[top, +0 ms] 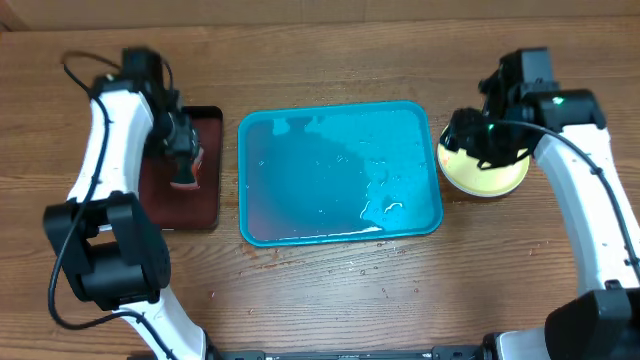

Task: Clean dirty plates on tray and stack at the side
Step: 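Move the sponge left and drop it onto the dark red tray, then release the yellow plate and withdraw the right gripper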

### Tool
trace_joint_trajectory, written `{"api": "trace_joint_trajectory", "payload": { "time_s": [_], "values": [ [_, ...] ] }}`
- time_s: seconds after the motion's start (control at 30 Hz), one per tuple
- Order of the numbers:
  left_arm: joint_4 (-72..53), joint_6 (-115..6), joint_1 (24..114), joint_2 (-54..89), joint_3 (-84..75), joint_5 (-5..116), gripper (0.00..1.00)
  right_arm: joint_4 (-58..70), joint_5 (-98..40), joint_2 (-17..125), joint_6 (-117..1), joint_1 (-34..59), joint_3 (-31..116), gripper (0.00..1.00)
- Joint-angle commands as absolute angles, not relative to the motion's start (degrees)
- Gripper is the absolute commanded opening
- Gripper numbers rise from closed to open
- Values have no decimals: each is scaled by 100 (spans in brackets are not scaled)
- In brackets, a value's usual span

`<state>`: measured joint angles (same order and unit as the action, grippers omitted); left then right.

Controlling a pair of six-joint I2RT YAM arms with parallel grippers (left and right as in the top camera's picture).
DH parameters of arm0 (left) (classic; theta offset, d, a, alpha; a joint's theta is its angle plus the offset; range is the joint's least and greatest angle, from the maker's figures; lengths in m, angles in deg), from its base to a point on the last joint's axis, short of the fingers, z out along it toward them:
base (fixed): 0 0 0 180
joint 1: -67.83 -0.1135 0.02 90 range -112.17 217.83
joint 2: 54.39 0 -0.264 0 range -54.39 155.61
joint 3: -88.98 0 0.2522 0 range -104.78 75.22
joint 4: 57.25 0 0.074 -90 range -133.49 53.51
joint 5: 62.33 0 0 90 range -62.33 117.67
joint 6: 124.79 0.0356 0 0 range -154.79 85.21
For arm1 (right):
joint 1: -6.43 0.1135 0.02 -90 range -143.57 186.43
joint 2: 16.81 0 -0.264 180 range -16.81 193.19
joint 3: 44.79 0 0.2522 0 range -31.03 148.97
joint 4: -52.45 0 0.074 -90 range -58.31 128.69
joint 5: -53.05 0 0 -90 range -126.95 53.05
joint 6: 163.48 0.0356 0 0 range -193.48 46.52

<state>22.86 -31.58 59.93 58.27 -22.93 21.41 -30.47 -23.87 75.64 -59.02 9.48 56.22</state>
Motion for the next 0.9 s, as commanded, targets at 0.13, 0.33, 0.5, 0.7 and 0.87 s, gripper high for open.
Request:
{"api": "trace_joint_trajectory", "payload": {
  "time_s": [0.13, 0.33, 0.5, 0.7, 0.87],
  "values": [
    [3280, -3416, 6166, 4892, -4598, 3085, 100, -3998, -2521, 7347, -6197, 967, 7112, 56],
    [3269, -3414, 6201, 4341, -4981, 3199, 100, -4798, -2536, 6827, -6197, 967, 8358, 100],
    [3278, -3650, 6201, 4354, -4977, 3463, 100, -5084, -2536, 6204, -6197, 967, 8730, 100],
    [3280, -3650, 6201, 4435, -4974, 3461, 100, -5172, -2501, 5387, -5841, 969, 8730, 100],
    [3278, -3648, 6201, 4450, -4974, 3461, 100, -5170, -2057, 4963, -4923, 969, 8730, 100]
  ]
}}
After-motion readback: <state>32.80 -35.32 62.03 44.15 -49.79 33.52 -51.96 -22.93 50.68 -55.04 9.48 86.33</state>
